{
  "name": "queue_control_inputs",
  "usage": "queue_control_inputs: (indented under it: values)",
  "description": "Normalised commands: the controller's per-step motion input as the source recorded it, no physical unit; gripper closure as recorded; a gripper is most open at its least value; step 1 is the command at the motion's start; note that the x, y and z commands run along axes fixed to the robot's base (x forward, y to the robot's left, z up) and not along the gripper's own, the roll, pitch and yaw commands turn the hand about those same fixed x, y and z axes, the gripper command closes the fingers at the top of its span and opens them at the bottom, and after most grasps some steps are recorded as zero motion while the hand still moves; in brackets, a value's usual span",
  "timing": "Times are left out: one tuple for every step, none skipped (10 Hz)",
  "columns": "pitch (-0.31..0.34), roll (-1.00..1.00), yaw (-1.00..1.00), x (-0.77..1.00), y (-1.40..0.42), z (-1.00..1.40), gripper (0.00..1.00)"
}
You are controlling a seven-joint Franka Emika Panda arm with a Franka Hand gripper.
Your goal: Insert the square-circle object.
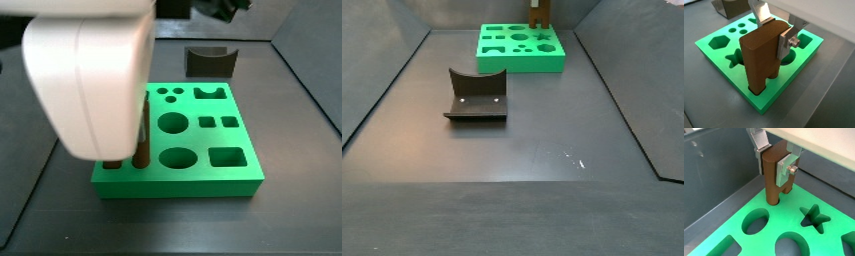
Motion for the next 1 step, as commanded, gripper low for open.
queue_control_inputs:
  values:
    - [0.000,0.02,0.00,0.00,-0.04,0.00,1.00]
